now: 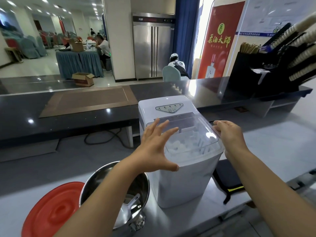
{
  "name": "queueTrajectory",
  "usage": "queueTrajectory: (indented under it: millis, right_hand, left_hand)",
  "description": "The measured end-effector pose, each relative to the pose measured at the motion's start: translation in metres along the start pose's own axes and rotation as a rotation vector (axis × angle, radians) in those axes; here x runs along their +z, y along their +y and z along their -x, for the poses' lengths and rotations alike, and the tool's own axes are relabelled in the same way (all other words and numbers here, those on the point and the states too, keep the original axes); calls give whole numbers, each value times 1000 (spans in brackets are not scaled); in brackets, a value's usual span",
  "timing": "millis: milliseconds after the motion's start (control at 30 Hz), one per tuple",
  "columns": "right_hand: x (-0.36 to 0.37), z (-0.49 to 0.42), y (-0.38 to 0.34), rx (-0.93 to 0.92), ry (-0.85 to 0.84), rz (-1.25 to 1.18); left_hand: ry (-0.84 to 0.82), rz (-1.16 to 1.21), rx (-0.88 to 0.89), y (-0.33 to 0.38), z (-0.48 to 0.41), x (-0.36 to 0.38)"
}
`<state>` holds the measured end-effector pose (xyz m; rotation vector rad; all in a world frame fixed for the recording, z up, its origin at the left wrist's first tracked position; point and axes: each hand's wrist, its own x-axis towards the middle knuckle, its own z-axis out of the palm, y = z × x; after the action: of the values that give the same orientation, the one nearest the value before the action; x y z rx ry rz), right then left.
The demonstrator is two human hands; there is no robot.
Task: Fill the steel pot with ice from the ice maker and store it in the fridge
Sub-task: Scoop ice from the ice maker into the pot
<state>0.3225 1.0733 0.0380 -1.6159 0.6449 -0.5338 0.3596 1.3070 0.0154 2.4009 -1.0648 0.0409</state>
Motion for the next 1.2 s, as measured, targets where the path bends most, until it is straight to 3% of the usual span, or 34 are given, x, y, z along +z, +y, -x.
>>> queueTrajectory:
  millis: [233, 367, 533, 867, 1200]
  right_hand:
    - [-12, -4, -17, -10, 23, -129]
    - [-16, -8, -21, 0, -29, -283]
    - [-11, -13, -15, -49, -101, -227]
    - [-6, -30, 5, -75, -106, -183]
    - [-11, -51, 9, -80, -153, -141]
  left_hand:
    - [116, 328, 46, 13, -12, -36]
    - [278, 571, 40, 22, -21, -59]
    - [467, 804, 37, 29, -36, -65]
    - [707, 932, -165, 6, -71, -54]
    - [833, 917, -419, -18, -70, -18]
